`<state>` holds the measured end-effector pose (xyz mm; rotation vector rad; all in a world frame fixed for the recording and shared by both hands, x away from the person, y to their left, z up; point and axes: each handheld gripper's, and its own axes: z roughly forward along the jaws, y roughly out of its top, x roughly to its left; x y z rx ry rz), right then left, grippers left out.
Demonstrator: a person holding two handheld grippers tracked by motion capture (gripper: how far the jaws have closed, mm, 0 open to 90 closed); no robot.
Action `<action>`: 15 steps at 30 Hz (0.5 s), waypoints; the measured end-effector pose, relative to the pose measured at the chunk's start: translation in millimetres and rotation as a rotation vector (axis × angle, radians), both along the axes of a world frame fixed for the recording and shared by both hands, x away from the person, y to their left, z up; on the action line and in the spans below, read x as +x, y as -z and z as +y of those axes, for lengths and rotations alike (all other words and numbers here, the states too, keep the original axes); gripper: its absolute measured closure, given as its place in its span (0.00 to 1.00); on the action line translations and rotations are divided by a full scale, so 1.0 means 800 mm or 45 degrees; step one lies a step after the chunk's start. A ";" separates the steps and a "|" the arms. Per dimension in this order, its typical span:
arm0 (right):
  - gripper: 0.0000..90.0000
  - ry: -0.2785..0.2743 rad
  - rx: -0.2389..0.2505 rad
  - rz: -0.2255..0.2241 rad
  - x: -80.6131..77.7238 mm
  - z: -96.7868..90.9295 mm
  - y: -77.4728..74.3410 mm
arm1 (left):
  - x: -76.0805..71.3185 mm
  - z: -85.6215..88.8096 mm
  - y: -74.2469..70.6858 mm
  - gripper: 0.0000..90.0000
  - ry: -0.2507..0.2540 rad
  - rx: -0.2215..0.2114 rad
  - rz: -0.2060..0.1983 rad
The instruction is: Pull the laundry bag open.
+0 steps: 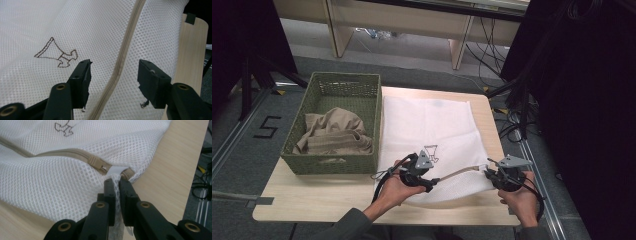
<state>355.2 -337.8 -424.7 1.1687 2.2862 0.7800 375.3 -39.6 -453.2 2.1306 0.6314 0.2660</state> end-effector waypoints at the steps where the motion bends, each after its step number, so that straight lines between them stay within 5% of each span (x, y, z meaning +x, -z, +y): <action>1: 0.95 -0.011 0.009 0.008 0.000 0.001 -0.002 | 0.001 -0.004 -0.001 0.53 0.001 -0.018 0.007; 5: 0.96 -0.031 0.012 -0.030 -0.003 0.006 -0.011 | 0.007 -0.019 -0.005 0.56 0.031 -0.030 -0.005; 15: 0.97 -0.053 -0.026 -0.026 -0.005 0.012 -0.016 | 0.026 -0.056 -0.008 0.65 0.052 -0.083 0.019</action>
